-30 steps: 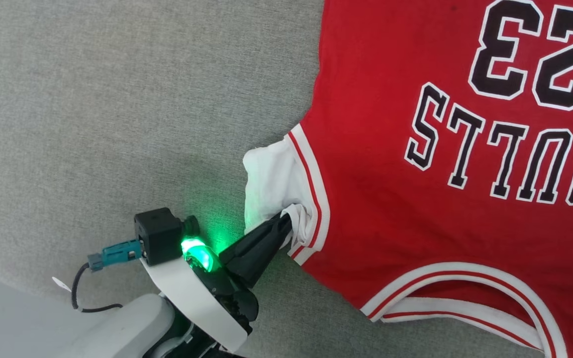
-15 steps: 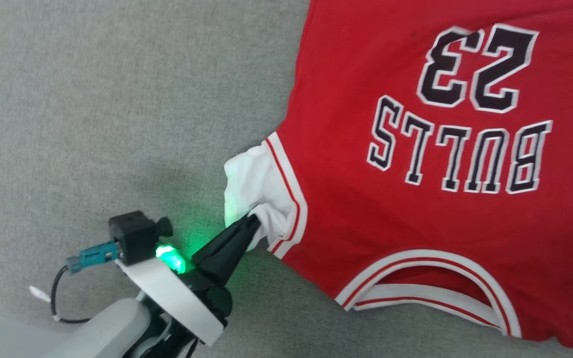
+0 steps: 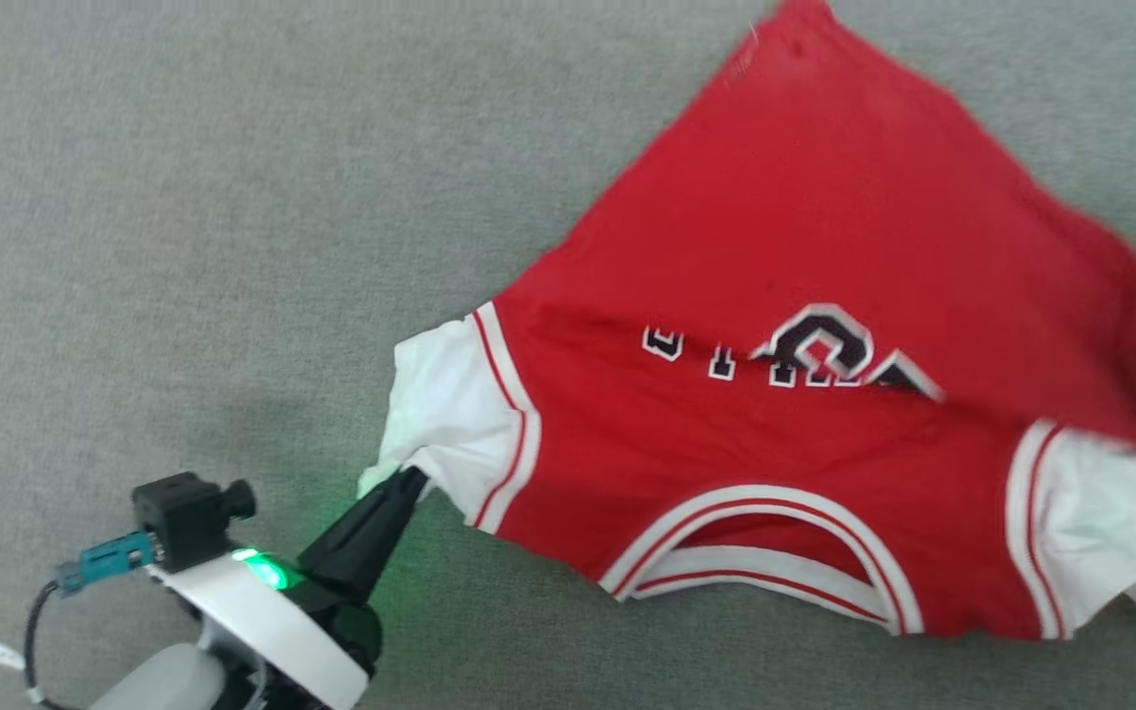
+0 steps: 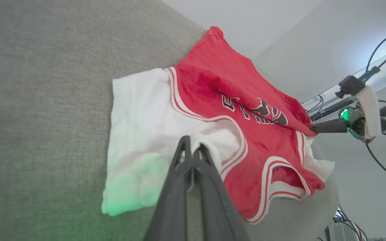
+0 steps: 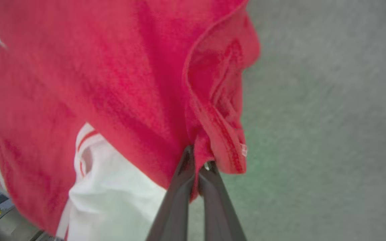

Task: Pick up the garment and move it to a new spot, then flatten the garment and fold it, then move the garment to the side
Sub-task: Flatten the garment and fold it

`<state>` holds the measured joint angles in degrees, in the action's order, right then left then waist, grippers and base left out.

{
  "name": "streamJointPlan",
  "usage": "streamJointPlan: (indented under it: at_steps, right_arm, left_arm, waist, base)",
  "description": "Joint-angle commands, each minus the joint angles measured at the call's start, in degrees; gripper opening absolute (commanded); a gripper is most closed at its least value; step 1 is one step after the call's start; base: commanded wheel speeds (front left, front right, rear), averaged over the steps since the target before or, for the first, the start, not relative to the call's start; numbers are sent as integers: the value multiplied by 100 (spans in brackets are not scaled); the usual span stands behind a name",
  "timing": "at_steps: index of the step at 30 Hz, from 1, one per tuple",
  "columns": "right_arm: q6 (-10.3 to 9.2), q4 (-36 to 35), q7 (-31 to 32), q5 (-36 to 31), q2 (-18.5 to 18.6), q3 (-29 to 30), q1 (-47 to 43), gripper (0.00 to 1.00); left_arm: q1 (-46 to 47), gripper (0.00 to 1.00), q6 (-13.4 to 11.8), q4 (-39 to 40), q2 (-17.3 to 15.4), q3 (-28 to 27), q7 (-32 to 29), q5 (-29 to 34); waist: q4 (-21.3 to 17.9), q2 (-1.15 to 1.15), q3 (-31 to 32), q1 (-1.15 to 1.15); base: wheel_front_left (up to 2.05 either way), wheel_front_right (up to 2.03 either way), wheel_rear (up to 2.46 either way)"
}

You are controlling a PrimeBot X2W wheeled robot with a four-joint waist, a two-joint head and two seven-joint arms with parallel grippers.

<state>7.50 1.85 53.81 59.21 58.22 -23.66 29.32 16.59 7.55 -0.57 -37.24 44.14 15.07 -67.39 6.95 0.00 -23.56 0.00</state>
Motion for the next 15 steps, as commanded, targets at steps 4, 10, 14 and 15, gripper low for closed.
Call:
streamJointPlan:
  at_steps: [4,10,14,15]
  right_arm:
    - [-2,-571,-206,-10,-39,371,-1290,0]
    - [-1,-1499,-235,-421,-620,873,-3007,0]
    - [-1,-2009,-46,-774,-1157,1096,-3808,0]
    - [-2,-2104,7,-857,-1290,1146,-3925,0]
  left_arm:
    - [-242,0,-14,-25,-53,-232,11,-3]
    - [-484,0,-14,-69,-81,-467,11,48]
    - [-533,0,-14,-96,-102,-516,11,48]
    - [-535,0,-14,-104,-102,-526,11,48]
  waist:
    - [-170,0,200,0]
    - [-256,0,297,0]
    - [-273,0,306,0]
    - [-279,0,305,0]
  base:
    - [0,0,0]
    - [0,0,0]
    - [0,0,0]
    - [0,0,0]
